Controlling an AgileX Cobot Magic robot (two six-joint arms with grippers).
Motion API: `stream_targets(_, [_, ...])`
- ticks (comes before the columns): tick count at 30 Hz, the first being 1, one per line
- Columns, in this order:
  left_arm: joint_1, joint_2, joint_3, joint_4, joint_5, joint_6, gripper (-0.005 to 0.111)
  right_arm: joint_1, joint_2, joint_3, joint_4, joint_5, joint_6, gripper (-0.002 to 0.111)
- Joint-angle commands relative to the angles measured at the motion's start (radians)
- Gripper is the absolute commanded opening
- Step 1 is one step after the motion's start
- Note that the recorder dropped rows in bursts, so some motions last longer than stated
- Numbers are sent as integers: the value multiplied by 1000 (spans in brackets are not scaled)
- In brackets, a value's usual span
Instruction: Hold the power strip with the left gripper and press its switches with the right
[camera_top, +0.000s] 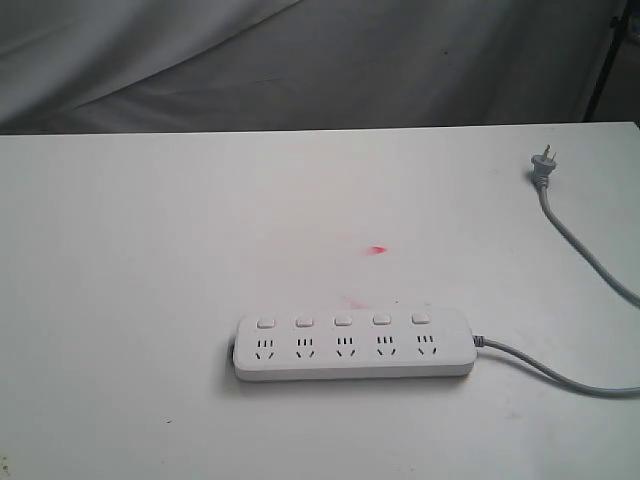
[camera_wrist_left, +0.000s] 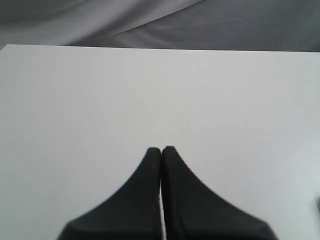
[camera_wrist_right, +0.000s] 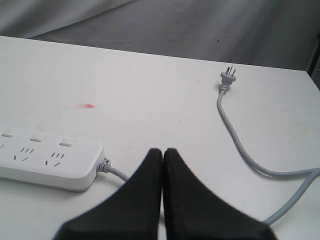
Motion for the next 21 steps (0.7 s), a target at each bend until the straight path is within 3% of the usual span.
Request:
stream_targets(1, [2, 135, -79, -7, 3, 0, 0, 3, -6, 3, -9, -1, 1, 0])
stream_targets(11, [2, 346, -209, -7, -5, 0, 0, 3, -6, 3, -9, -1, 1, 0])
stream_targets(21, [2, 446, -211, -7, -8, 0, 0, 3, -6, 3, -9, -1, 1, 0])
